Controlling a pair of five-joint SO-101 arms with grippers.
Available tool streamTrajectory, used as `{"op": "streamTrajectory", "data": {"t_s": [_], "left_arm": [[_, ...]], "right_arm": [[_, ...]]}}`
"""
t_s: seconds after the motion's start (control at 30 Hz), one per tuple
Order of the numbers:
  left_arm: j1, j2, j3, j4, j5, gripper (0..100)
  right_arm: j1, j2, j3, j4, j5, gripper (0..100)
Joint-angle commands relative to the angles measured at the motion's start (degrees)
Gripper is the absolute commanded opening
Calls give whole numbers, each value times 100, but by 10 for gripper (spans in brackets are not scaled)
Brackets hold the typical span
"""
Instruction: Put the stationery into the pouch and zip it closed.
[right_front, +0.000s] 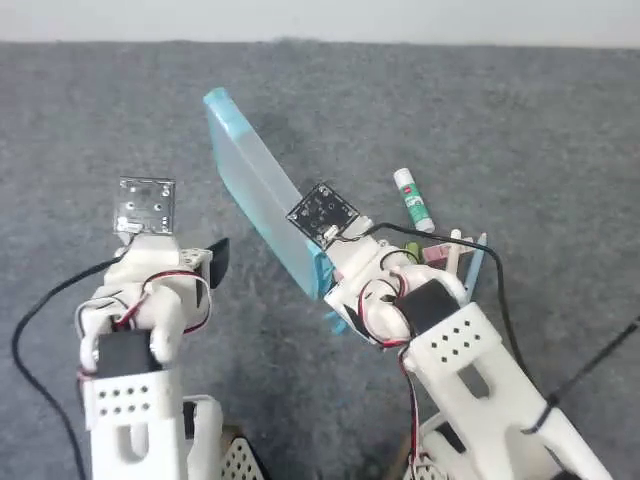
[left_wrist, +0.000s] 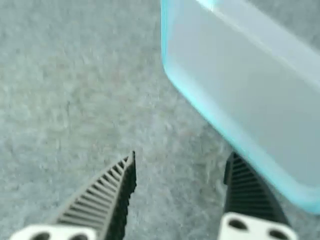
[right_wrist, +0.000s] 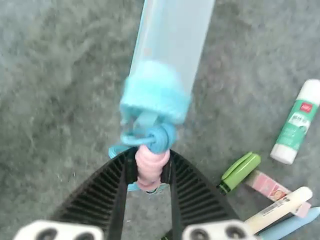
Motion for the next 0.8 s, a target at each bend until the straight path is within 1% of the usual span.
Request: {"op": "streamTrajectory", "data": {"t_s": [0.0, 0.13, 0.2, 0.27, 0.37, 0.43, 0.53, 0.6, 0.7, 0.77], "left_arm": [[-62, 352, 242, -695, 114, 269], [9, 1187, 418, -1618, 659, 269], [246, 1732, 365, -1996, 967, 269], [633, 2347, 215, -2259, 1213, 269], [1380, 3305, -198, -2330, 1626, 269], [1776, 3903, -532, -2338, 1776, 269], [2171, 4624, -1042, -2338, 1811, 270], [2426, 4905, -1349, -2347, 1811, 271], [2602, 4932, -1455, -2593, 1846, 272], [2462, 4738, -1393, -2629, 1996, 272]], "right_arm": [[-31, -488, -607, 259, -79, 6], [-40, -848, -1697, 1086, -79, 6], [-40, -927, -2127, 1297, -70, 6], [-40, -927, -2514, 1420, -18, 6], [-40, -927, -3095, 1429, 97, 6], [-84, -892, -3499, 1587, 88, 6], [-585, -593, -3974, 2044, 88, 6], [-980, -330, -4026, 2229, 97, 6], [-1244, -31, -3859, 2404, 316, 6], [-1262, -13, -3473, 2396, 422, 6]]}}
